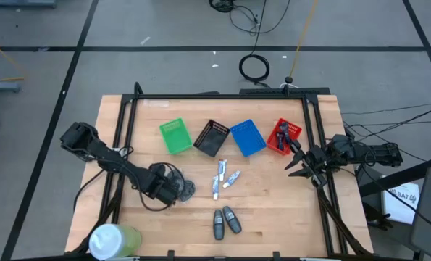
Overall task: Pick & Place Travel size toiletries
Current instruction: Put the bottom black hairbrush into the green bin
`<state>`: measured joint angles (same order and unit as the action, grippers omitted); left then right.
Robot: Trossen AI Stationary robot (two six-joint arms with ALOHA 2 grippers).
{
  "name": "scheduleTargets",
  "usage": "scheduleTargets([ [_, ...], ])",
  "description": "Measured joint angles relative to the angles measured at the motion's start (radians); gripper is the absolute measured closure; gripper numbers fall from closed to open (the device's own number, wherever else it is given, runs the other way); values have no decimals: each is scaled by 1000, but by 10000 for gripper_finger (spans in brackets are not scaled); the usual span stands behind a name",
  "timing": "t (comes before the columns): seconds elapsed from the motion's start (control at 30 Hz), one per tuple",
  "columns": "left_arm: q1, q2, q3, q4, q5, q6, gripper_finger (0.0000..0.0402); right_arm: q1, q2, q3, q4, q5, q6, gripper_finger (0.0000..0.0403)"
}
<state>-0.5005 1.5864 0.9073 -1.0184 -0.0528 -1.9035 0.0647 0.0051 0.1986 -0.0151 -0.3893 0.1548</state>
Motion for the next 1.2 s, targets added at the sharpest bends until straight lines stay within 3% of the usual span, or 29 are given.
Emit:
scheduleTargets([
  [0.7,9,-3,-111,169,22,19,163,0,0,0,-4,0,14,298],
  [1.2,19,-3,-117,210,58,87,163,0,0,0,-5,0,16,298],
])
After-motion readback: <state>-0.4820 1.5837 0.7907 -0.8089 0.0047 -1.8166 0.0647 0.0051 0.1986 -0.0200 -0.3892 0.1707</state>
